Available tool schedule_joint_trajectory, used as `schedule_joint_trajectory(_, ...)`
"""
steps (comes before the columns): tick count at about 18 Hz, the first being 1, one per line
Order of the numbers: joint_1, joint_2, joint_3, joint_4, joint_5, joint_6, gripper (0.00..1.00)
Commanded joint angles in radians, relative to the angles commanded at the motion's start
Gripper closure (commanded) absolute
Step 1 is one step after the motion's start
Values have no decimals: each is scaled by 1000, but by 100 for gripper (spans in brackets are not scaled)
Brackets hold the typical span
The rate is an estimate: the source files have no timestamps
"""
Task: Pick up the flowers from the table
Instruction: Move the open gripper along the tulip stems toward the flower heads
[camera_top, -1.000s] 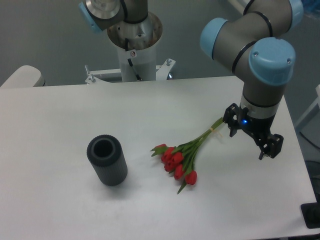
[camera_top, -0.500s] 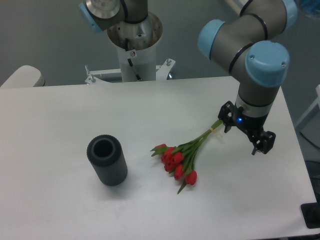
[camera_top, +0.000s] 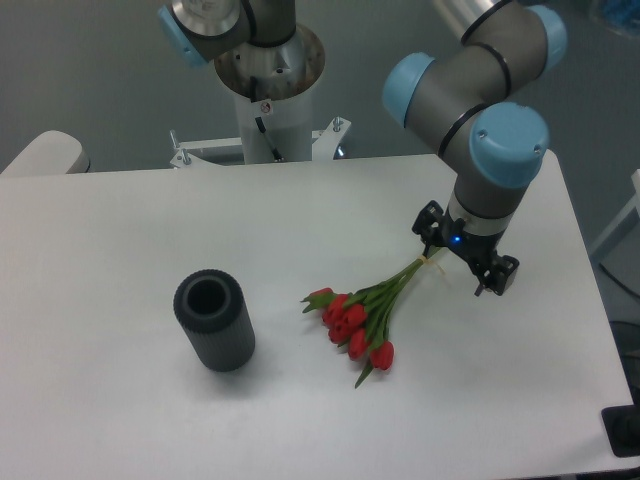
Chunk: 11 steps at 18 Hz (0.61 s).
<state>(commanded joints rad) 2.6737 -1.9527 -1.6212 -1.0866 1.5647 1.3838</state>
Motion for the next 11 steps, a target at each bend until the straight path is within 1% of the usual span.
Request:
schedule_joint_trajectory(2,-8,-11,-29,37,2,-2,0)
schedule_joint_trajectory(5,-12,-12,-42,40,-3,-3,0)
schedule_joint_trajectory(11,-17,-12,-103,48,-3,-9,0)
